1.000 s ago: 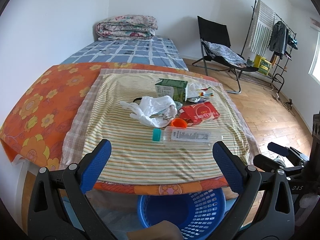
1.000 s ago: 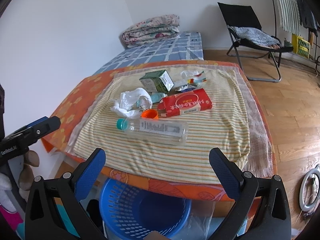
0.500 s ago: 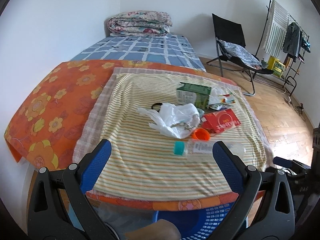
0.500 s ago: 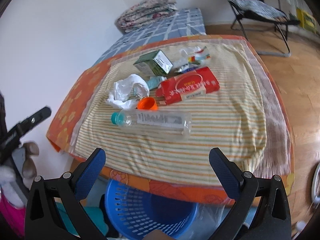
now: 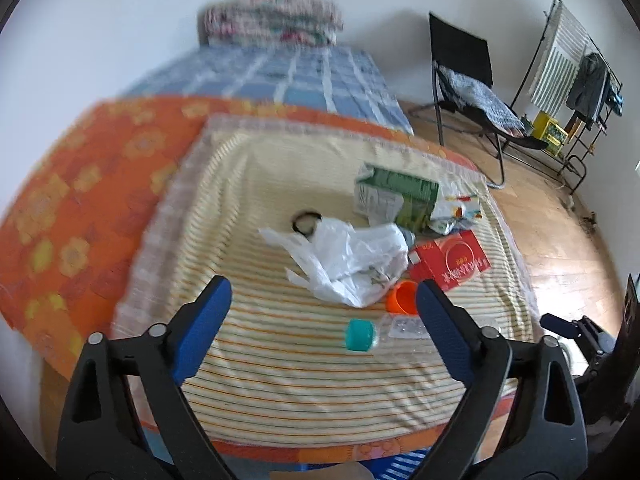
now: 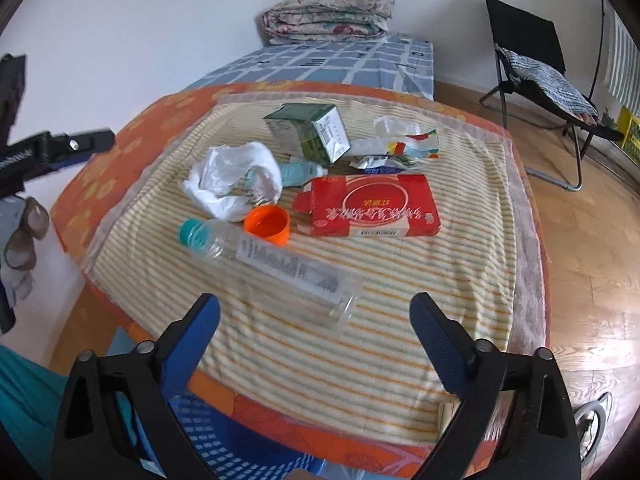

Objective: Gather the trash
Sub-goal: 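Grasp the white plastic bag with the left tool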

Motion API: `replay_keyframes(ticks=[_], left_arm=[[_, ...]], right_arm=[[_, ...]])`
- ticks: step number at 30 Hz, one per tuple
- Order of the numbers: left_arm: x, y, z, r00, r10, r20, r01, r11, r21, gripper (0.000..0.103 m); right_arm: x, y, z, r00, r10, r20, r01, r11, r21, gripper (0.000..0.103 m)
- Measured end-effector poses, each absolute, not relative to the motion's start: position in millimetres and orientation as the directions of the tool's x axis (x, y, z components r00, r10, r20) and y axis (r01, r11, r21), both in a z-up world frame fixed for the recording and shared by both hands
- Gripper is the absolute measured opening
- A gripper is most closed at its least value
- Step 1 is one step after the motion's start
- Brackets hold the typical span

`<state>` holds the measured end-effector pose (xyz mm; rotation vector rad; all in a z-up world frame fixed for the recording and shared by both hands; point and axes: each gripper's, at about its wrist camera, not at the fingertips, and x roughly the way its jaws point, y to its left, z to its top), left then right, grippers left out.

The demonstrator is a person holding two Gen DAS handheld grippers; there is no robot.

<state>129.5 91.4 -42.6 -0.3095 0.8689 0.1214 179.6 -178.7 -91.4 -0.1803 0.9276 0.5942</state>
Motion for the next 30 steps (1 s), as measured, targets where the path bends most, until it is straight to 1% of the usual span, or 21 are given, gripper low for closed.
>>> replay_keyframes(ticks=[5,8,9,11,13,16,18,22,24,26,28,30], left_arm=[[154,107,-79,0.564,-0.120,-0.817,-0.309,0.886,-0.344,0.080],[165,111,-96,0.538,-0.133,-0.832,-0.351,0.862,-0.365,0.079],[168,111,-100,0.531,-0.135,-0.837,-0.355,0.861,-0.364,0.076],[174,111,-110,0.510,-0.157,-0.846,-0.369,0.848,-0.380,0.072],[179,113,-118,0.497,-0.173,-0.850,-0.389,0.832,-0.396,0.071],[186,114,-127,0.485,-0.171,-0.858,-0.405,0.825,-0.394,0.070],[192,114,-131,0.481,-0.173,-0.859,-0.418,0.817,-0.398,0.066],[202,119,-140,0.482,-0.181,-0.858,-0.446,0.792,-0.417,0.063],[207,120,-145,0.477,-0.191,-0.858,-0.454,0.782,-0.427,0.055],[211,118,-147,0.476,-0.200,-0.856,-0.456,0.777,-0.434,0.053],[215,117,-150,0.475,-0.199,-0.857,-0.456,0.777,-0.433,0.046],[218,115,-151,0.471,-0.203,-0.859,-0.454,0.779,-0.433,0.034]], right_arm=[[190,-175,-89,0.453,0.436,-0.778,-0.564,0.816,0.128,0.095],[194,-168,-90,0.413,0.482,-0.773,-0.593,0.786,0.173,0.095],[193,-164,-92,0.390,0.494,-0.777,-0.615,0.768,0.179,0.095],[191,-154,-95,0.380,0.471,-0.796,-0.653,0.746,0.130,0.095],[189,-146,-97,0.403,0.441,-0.802,-0.662,0.746,0.077,0.095],[189,-138,-97,0.382,0.446,-0.809,-0.683,0.727,0.078,0.095],[187,-133,-96,0.402,0.432,-0.807,-0.692,0.721,0.042,0.095],[180,-114,-99,0.422,0.414,-0.807,-0.739,0.673,-0.041,0.095],[178,-107,-101,0.428,0.406,-0.808,-0.752,0.656,-0.069,0.095],[179,-98,-106,0.431,0.397,-0.810,-0.765,0.637,-0.095,0.095],[178,-92,-110,0.432,0.389,-0.813,-0.773,0.625,-0.112,0.095],[178,-85,-116,0.432,0.379,-0.818,-0.781,0.611,-0.129,0.095]])
